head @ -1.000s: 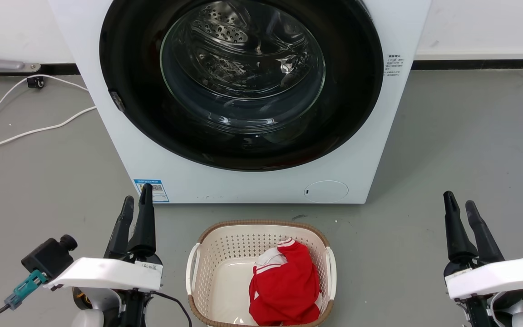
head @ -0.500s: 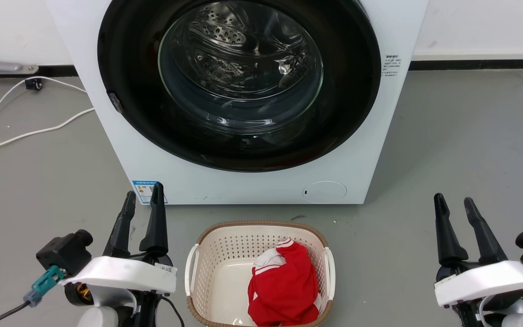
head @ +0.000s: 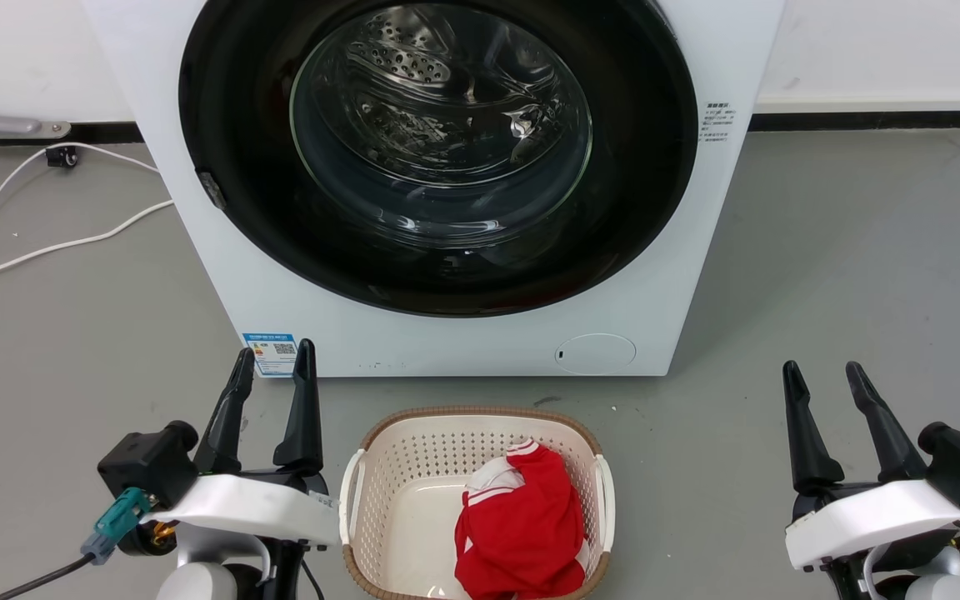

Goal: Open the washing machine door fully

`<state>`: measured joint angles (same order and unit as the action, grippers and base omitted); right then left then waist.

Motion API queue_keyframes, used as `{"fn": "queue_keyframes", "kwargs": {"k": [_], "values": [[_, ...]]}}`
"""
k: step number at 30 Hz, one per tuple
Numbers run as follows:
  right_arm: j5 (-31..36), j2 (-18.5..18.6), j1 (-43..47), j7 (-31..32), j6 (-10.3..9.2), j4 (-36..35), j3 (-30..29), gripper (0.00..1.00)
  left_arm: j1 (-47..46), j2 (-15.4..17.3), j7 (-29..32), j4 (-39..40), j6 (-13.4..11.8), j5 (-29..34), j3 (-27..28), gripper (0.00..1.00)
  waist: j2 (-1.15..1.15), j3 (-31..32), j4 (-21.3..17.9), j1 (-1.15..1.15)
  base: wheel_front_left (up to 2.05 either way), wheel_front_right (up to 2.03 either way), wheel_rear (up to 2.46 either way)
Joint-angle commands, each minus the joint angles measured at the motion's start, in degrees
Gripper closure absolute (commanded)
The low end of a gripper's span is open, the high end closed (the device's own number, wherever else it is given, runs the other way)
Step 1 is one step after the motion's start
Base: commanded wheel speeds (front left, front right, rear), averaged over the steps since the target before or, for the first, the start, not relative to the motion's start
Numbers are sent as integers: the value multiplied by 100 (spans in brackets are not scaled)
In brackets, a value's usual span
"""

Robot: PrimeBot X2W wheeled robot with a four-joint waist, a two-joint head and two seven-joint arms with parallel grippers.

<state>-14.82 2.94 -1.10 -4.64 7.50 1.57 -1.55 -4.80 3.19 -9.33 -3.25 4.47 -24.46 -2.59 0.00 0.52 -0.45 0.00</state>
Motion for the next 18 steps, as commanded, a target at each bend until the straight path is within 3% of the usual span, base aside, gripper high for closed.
{"fn": "queue_keyframes", "kwargs": {"k": [1,18], "values": [[139,-4,-5,-42,-1,-81,-7,0,-10,38,-41,55,-23,127,-15,0,0,2,0,0,0,0,0],[1035,-7,110,-97,-2,-141,70,0,-8,104,-266,39,-150,1055,-186,0,0,-3,-25,0,0,0,0]]}}
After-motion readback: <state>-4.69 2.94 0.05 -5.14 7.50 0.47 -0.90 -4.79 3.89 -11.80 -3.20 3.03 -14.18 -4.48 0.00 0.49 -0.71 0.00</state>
